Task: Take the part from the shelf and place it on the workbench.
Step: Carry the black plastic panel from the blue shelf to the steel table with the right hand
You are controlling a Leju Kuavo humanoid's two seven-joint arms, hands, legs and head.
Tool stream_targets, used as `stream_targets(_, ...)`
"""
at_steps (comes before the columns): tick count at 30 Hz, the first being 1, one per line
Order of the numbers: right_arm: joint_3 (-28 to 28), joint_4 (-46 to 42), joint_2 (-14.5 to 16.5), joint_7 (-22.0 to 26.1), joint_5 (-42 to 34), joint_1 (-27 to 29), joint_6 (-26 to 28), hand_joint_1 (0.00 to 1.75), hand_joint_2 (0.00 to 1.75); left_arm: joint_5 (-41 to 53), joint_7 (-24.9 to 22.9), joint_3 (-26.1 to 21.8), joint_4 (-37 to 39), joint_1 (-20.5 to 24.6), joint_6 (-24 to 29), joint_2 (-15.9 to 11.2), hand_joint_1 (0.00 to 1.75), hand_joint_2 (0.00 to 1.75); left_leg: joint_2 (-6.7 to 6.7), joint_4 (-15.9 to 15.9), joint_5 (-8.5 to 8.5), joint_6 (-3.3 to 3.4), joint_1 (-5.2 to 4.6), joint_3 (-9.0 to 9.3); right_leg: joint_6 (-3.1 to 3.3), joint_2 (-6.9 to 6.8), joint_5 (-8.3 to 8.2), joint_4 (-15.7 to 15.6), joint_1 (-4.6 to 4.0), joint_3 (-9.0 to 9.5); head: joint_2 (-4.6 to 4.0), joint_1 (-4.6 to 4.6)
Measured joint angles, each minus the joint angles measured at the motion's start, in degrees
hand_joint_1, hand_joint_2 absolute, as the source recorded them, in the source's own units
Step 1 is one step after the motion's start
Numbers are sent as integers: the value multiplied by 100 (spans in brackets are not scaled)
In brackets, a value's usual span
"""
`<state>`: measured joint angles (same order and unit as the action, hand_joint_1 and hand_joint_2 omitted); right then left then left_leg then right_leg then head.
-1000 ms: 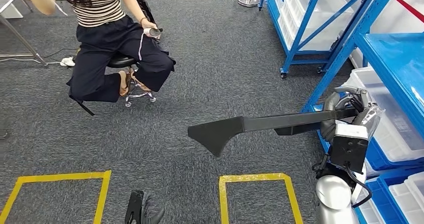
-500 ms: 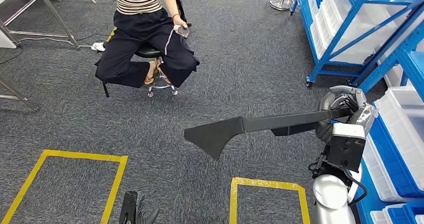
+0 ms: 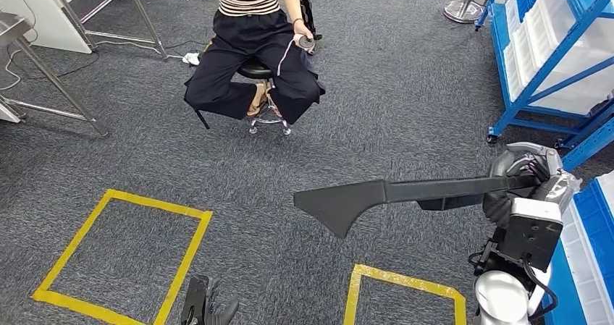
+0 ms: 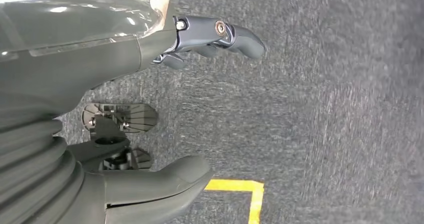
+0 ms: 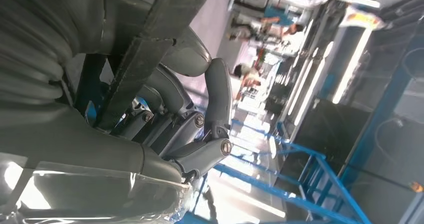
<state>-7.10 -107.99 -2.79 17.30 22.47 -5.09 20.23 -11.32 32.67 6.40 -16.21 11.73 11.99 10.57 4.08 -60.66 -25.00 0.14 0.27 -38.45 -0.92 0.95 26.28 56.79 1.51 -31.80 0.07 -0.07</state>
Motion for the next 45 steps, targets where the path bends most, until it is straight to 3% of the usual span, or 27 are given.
stream_targets(2, 24, 18, -32, 76, -89, 19, -11, 175, 175, -12, 19, -1, -1, -2, 3, -1, 0, 175, -308, -768, -393, -29, -7, -347, 45, -131, -1, 2, -44, -14, 0, -40)
stream_targets(4, 38, 52, -60, 129, -156, 36, -10, 175, 175, -41, 47, -3, -1, -21, 20, -3, 0, 175, -382, -1283, -553, -33, -4, -563, 59, -276, 2, 4, -78, -24, 0, -48)
stream_targets(5, 40, 68, -69, 146, -177, 39, -9, 175, 175, -55, 58, -4, -1, -32, 36, -7, 0, 175, -393, -1225, -479, -22, -7, -513, 62, -342, 5, 5, -90, -24, 0, -51)
stream_targets(6, 41, 80, -76, 158, -191, 41, -9, 175, 175, -67, 66, -6, -1, -42, 52, -13, 0, 175, -416, -938, -320, 1, -13, -343, 65, -401, 8, 5, -101, -20, 0, -52)
stream_targets(9, 42, 92, -87, 180, -204, 41, -7, 175, 175, -80, 78, -9, -1, -42, 74, -36, 0, 175, -719, 168, 33, 116, -103, 292, 76, -539, 21, 5, -143, -12, 0, -49)
stream_targets(11, 43, 93, -89, 185, -205, 41, -6, 175, 175, -82, 80, -10, -1, -37, 76, -43, 0, 175, -848, 331, 25, 146, -154, 393, 76, -575, 23, 8, -169, -19, 0, -46)
stream_targets(13, 44, 94, -92, 186, -206, 40, -4, 175, 175, -85, 81, -10, -1, -36, 77, -43, 0, 175, -840, 341, 34, 152, -158, 402, 75, -584, 23, 10, -175, -25, 0, -46)
stream_targets(15, 47, 102, -103, 191, -209, 40, 3, 175, 175, -87, 86, -11, -1, -44, 87, -45, 0, 175, -780, 352, 51, 172, -164, 401, 73, -628, 22, 12, -176, -31, 0, -50)
stream_targets(16, 48, 108, -116, 196, -211, 39, 20, 175, 175, -77, 94, -19, -1, -53, 98, -49, 0, 175, -694, 397, 88, 218, -144, 418, 67, -570, 91, 110, -162, -72, 0, -46)
stream_targets(18, 49, 116, -148, 206, -215, 54, 61, 175, 175, -38, 107, -35, -1, -67, 103, -54, 0, 175, -502, 483, 158, 302, -99, 439, 57, -345, 356, 645, -129, -306, 0, -22)
stream_targets(20, 55, 117, -174, 205, -193, 130, 113, 175, 175, 9, 104, -44, -1, -72, 80, -52, 0, 175, -325, 519, 194, 340, -64, 450, 30, -140, 658, 1459, -85, -679, 0, 3)
stream_targets(21, 61, 115, -180, 196, -168, 189, 140, 175, 175, 28, 96, -44, -1, -75, 68, -51, 0, 175, -250, 513, 195, 337, -58, 448, -7, -117, 708, 1690, -60, -793, 0, 9)
stream_targets(22, 68, 110, -183, 186, -136, 245, 167, 175, 175, 44, 85, -45, -1, -75, 61, -51, 0, 175, -177, 503, 196, 329, -49, 448, -62, -112, 669, 1702, -32, -805, 0, 9)
stream_targets(24, 91, 85, -185, 171, -79, 335, 203, 175, 175, 67, 62, -46, -1, -72, 56, -52, 0, 175, -33, 457, 182, 283, -16, 441, -222, -51, 359, 1066, 44, -517, 0, 11)
stream_targets(25, 103, 72, -186, 169, -63, 365, 210, 175, 175, 72, 53, -48, -2, -66, 56, -55, 0, 175, 34, 408, 166, 240, -10, 414, -297, 73, 219, 664, 89, -325, 0, 22)
stream_targets(27, 122, 44, -193, 159, -50, 420, 216, 175, 175, 79, 37, -52, -3, -54, 56, -60, 0, 175, 146, 314, 153, 154, -3, 320, -335, 265, 76, 196, 138, -115, 0, 27)
stream_targets(28, 125, 37, -197, 152, -48, 440, 216, 175, 175, 82, 33, -54, -3, -55, 56, -62, 0, 175, 193, 291, 163, 117, 0, 275, -309, 303, 84, 172, 128, -108, 0, 24)
stream_targets(30, 127, 26, -202, 141, -44, 462, 214, 175, 175, 86, 29, -56, -2, -74, 56, -62, 0, 175, 210, 282, 175, 64, 23, 230, -236, 201, 60, 184, 99, -124, 0, 2)
stream_targets(32, 129, 13, -204, 140, -44, 461, 203, 175, 175, 86, 33, -57, -1, -79, 57, -59, 0, 175, -46, 42, -2, 25, 17, 117, -156, 84, 37, 171, 86, -123, 0, -33)
stream_targets(34, 131, 1, -208, 140, -56, 462, 190, 175, 175, 80, 42, -58, -1, -71, 58, -54, 0, 175, -327, -622, -390, 0, 8, -178, -82, -53, 33, 166, 48, -129, 0, -69)
stream_targets(36, 131, -3, -210, 141, -77, 461, 179, 175, 175, 73, 51, -59, -1, -81, 64, -55, 0, 175, -381, -1272, -660, 6, 13, -468, -52, -199, 37, 166, 0, -138, 0, -80)
stream_targets(37, 131, -3, -211, 141, -88, 459, 175, 175, 175, 70, 55, -61, -1, -89, 68, -57, 0, 175, -385, -1346, -649, 26, 8, -488, -49, -269, 39, 167, -20, -140, 0, -84)
stream_targets(39, 131, -3, -213, 142, -101, 451, 170, 175, 175, 69, 65, -67, -1, -97, 73, -63, 0, 175, -440, -836, -352, 114, -36, -171, -38, -399, 47, 166, -53, -123, 0, -87)
stream_targets(41, 131, -3, -216, 144, -105, 444, 169, 175, 175, 69, 74, -80, -4, -83, 73, -74, 0, 175, -677, -70, -96, 245, -139, 277, -25, -512, 58, 163, -73, -104, 0, -85)
stream_targets(42, 131, -3, -219, 144, -105, 441, 169, 175, 175, 69, 78, -85, -6, -73, 73, -79, 0, 175, -773, 151, -52, 295, -191, 397, -23, -567, 61, 162, -81, -102, 0, -87)
stream_targets(43, 131, -3, -221, 145, -105, 440, 169, 175, 175, 69, 81, -91, -7, -71, 74, -86, 0, 175, -820, 244, -59, 330, -227, 433, -26, -626, 62, 156, -87, -103, 0, -87)
stream_targets(45, 131, -3, -223, 146, -108, 432, 168, 175, 175, 69, 83, -96, -7, -83, 77, -97, 0, 175, -720, 321, -14, 374, -224, 438, -43, -721, 67, 138, -98, -100, 0, -105)
